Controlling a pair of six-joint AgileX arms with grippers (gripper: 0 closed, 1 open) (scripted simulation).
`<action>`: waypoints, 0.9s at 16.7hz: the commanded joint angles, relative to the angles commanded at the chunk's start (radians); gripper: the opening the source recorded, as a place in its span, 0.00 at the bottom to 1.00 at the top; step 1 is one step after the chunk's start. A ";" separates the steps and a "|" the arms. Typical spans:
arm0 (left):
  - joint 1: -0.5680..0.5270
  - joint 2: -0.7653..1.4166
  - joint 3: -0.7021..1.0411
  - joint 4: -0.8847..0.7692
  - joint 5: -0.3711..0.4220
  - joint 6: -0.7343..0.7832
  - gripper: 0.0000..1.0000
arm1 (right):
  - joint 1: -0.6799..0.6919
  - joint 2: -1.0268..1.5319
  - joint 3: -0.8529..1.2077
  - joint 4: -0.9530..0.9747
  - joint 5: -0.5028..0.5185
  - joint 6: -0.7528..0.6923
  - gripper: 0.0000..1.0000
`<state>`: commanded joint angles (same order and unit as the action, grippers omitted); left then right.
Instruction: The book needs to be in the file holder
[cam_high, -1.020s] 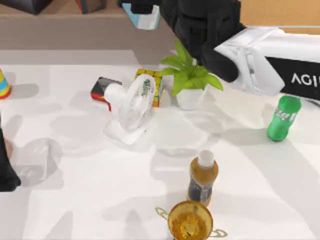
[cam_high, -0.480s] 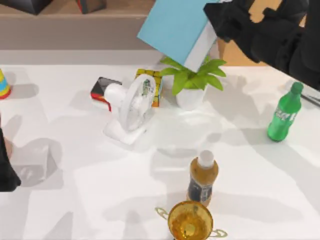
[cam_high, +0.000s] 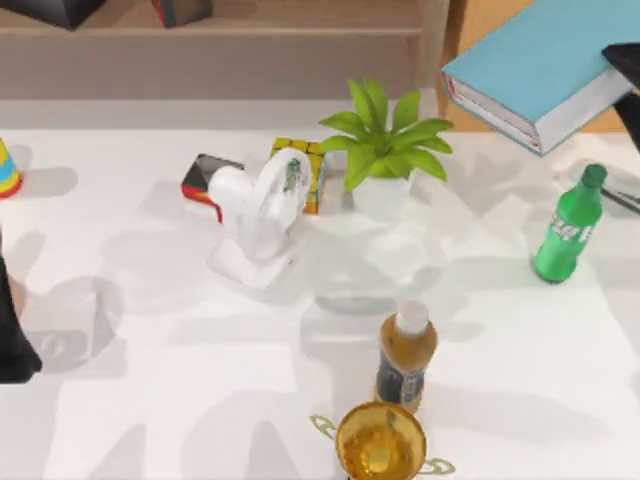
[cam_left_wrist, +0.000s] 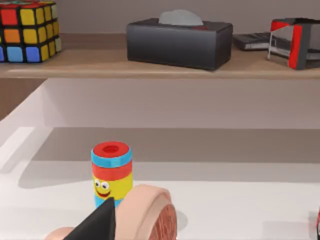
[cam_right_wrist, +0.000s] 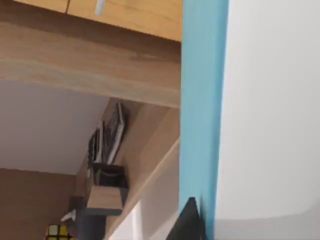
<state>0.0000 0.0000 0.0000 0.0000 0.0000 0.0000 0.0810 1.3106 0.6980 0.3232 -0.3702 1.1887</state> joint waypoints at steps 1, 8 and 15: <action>0.000 0.000 0.000 0.000 0.000 0.000 1.00 | -0.064 0.021 -0.012 0.013 -0.019 0.040 0.00; 0.000 0.000 0.000 0.000 0.000 0.000 1.00 | -0.449 0.285 0.030 0.177 -0.086 0.220 0.00; 0.000 0.000 0.000 0.000 0.000 0.000 1.00 | -0.602 0.543 0.187 0.355 -0.093 0.258 0.00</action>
<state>0.0000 0.0000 0.0000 0.0000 0.0000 0.0000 -0.5208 1.8537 0.8847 0.6785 -0.4627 1.4472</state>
